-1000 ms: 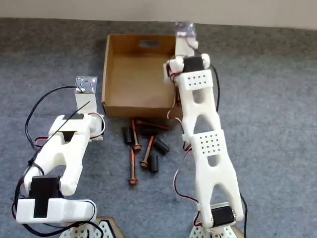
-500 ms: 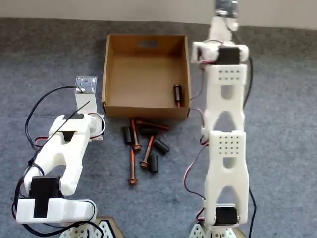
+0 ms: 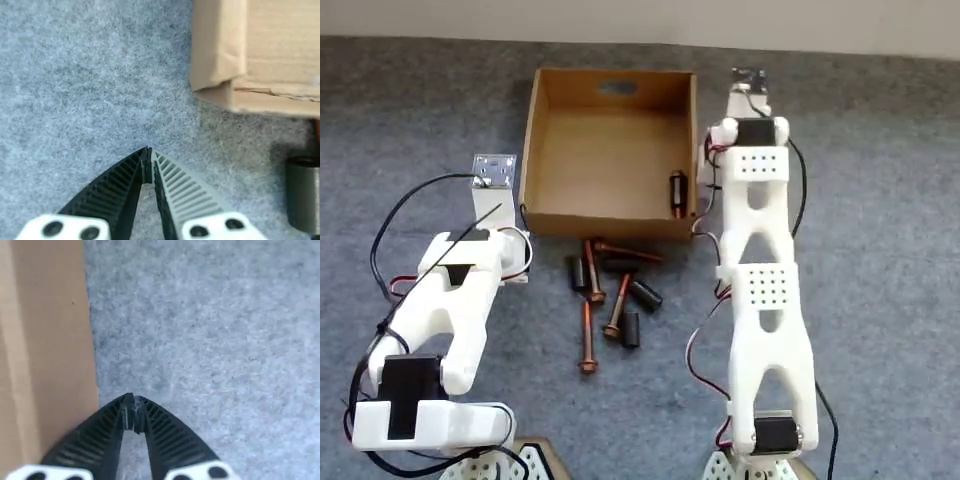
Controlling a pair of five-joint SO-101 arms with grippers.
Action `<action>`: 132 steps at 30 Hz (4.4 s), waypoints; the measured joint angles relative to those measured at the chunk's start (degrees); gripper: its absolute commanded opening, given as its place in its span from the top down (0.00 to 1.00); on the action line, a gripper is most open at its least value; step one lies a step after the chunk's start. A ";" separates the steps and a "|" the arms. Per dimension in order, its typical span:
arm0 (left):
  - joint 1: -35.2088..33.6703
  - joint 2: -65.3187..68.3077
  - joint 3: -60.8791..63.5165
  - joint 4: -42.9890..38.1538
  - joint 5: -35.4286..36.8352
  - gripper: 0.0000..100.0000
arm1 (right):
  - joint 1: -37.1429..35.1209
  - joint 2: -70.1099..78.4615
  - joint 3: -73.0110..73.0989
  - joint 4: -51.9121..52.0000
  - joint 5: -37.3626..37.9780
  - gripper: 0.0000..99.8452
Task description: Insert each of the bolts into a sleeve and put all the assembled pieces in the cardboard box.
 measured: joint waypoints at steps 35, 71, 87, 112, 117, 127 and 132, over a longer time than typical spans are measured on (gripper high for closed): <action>0.00 0.00 0.00 0.00 0.00 0.99 | 5.63 -24.00 -0.09 2.46 -3.60 0.99; 0.00 0.00 0.00 0.00 0.00 0.99 | -8.18 -102.42 115.78 -23.21 -0.70 0.99; 0.00 0.00 0.00 0.00 0.00 0.99 | -19.16 -116.84 153.41 -48.79 6.24 0.85; 0.00 0.00 0.00 0.00 0.00 0.99 | -24.44 -93.01 155.87 -70.42 7.12 0.88; 0.00 0.00 0.00 0.00 0.00 0.99 | -24.18 -90.64 154.20 -70.42 7.12 0.98; 0.00 0.00 0.00 0.00 0.00 0.99 | -18.64 -97.49 154.20 -63.65 7.12 0.99; 0.00 0.00 0.00 0.00 0.00 0.99 | -17.85 -109.10 154.20 -49.76 7.12 0.99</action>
